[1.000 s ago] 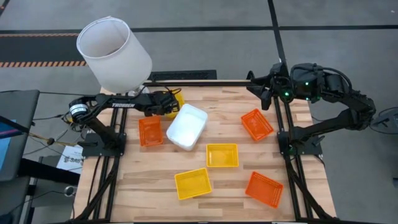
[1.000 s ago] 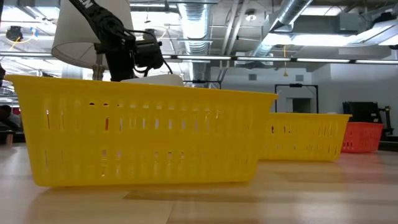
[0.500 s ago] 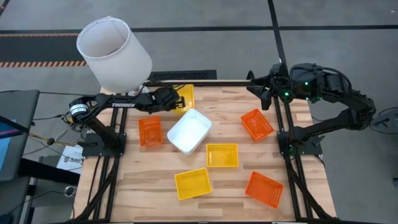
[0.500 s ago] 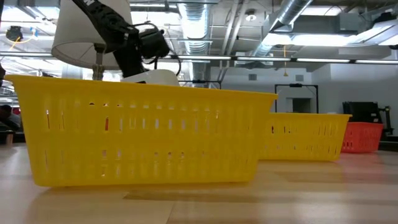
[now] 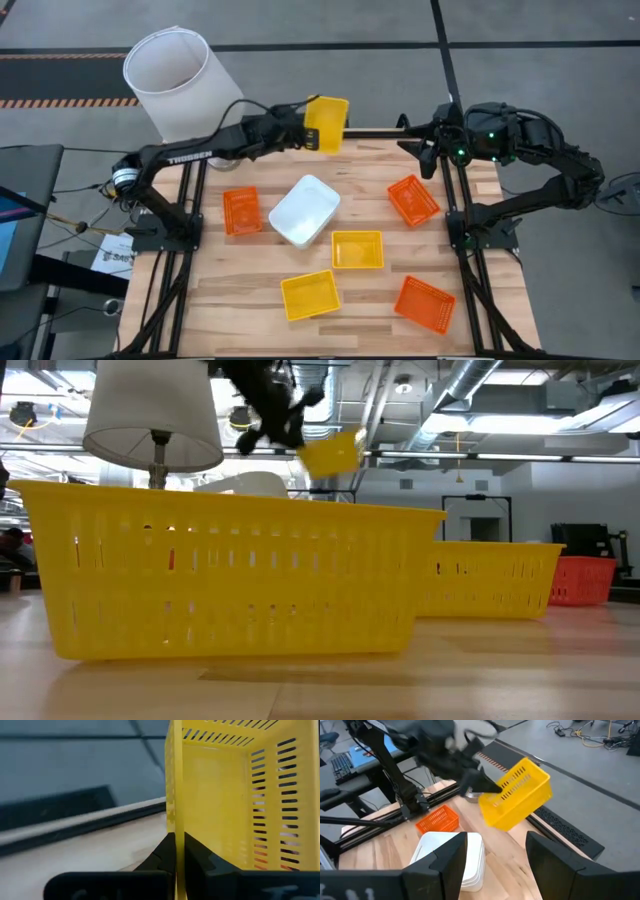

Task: Stack baskets by color
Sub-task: Stack the top yellow bin on top of the middle yellow bin

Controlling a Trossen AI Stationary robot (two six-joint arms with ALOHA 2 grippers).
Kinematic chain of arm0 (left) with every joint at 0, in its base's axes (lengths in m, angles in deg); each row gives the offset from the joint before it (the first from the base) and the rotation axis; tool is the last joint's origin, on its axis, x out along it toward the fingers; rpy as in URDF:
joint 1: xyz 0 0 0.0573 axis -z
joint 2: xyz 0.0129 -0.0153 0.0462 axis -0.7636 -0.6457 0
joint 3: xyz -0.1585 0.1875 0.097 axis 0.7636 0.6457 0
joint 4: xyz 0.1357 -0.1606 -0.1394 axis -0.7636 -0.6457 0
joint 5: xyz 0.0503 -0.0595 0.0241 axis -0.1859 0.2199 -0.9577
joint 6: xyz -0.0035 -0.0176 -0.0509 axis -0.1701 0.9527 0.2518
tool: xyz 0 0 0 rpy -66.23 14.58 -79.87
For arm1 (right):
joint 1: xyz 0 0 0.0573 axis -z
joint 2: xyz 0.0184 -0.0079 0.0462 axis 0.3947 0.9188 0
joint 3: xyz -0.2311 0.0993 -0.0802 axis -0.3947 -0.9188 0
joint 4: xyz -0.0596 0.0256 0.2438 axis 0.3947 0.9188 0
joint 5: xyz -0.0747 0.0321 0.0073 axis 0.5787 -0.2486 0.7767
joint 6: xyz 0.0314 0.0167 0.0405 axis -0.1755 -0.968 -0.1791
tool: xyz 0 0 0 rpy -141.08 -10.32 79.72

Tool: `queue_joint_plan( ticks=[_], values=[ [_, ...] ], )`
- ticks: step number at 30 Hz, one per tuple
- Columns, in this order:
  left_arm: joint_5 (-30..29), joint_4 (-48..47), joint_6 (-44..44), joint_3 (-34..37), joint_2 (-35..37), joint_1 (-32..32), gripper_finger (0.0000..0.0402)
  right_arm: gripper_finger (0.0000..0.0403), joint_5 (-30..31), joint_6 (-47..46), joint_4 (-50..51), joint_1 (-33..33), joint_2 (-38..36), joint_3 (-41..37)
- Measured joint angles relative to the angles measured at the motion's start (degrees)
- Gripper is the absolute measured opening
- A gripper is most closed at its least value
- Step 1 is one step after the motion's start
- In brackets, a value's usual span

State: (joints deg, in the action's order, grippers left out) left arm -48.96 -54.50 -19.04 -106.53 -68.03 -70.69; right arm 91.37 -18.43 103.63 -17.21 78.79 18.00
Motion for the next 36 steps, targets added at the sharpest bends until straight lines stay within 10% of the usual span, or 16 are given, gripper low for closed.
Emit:
queue_joint_plan(
  ticks=[18, 36],
  values=[
    [11.24, -13.21, -11.54, -10.03, -6.05, 26.00, 0.0000, 0.0226, 0.20, -0.44, -0.02, 0.04, -5.47, -0.04],
    [16.52, -7.48, -26.38, -12.10, -24.59, 25.28, 0.0000, 0.0226, 0.02, -0.57, 0.46, -0.02, -5.63, -0.04]
  ],
)
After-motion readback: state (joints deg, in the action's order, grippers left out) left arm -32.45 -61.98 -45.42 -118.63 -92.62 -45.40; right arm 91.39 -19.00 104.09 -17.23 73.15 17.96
